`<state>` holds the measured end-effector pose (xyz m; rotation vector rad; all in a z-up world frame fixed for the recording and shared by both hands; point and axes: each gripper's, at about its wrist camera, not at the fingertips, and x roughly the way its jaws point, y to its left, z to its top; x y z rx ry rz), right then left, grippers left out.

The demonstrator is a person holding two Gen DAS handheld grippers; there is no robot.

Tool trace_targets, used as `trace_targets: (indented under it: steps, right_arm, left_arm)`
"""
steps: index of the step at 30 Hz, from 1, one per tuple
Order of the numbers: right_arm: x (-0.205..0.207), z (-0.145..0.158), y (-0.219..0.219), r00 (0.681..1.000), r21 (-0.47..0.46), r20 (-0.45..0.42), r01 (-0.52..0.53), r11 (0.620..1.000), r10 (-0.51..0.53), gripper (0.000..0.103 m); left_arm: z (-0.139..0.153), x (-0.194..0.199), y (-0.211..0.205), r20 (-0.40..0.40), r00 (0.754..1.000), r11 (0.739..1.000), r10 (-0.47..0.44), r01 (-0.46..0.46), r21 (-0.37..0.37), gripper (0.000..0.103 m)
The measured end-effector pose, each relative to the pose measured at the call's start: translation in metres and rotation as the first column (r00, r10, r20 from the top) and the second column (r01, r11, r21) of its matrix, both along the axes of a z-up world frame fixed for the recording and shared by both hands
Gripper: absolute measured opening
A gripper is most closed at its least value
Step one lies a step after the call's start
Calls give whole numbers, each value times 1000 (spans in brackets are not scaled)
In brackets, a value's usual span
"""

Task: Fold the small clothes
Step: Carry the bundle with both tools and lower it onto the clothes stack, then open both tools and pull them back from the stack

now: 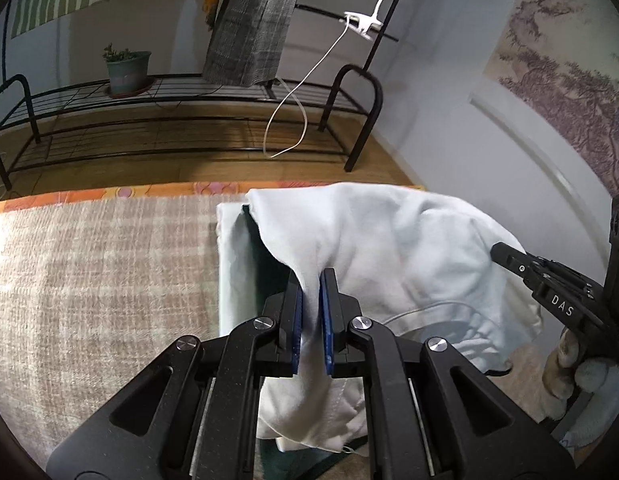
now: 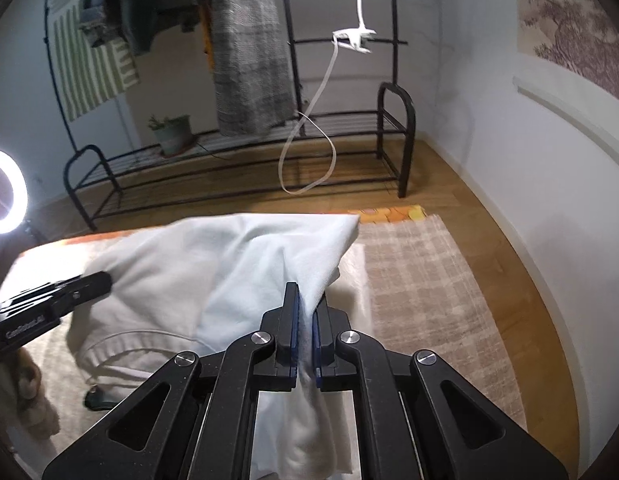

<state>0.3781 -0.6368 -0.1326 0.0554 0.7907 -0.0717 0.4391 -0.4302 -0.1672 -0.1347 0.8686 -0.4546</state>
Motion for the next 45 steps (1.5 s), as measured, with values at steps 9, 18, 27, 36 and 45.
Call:
trace_targets:
  steps: [9,18,27,36,45]
  right_arm:
    - [-1,-8,2,994,-100,-74,75,992,-83,7]
    - [-35,42,21,996,-91,-17,88,992,-90,9]
    - [-91,111,63,995,-72,60,89,993,-85,9]
    - [-167,148,119,992,-78,106,70,994,-61,9]
    - [-238,176,158,982,-59,170,90,994,-79,9]
  left_arm:
    - [-3,-3,10,-42,999,1000,2,-1,26,8]
    - [39,-47,39,11,1000,1000,-19,19,18,11]
    - [106,-123,75,111,993,999,-43,41,18,11]
    - [173,-215,118,225,971,997,-79,76,23,11]
    - [207,-291,154,298,949,995,-100,99,19,11]
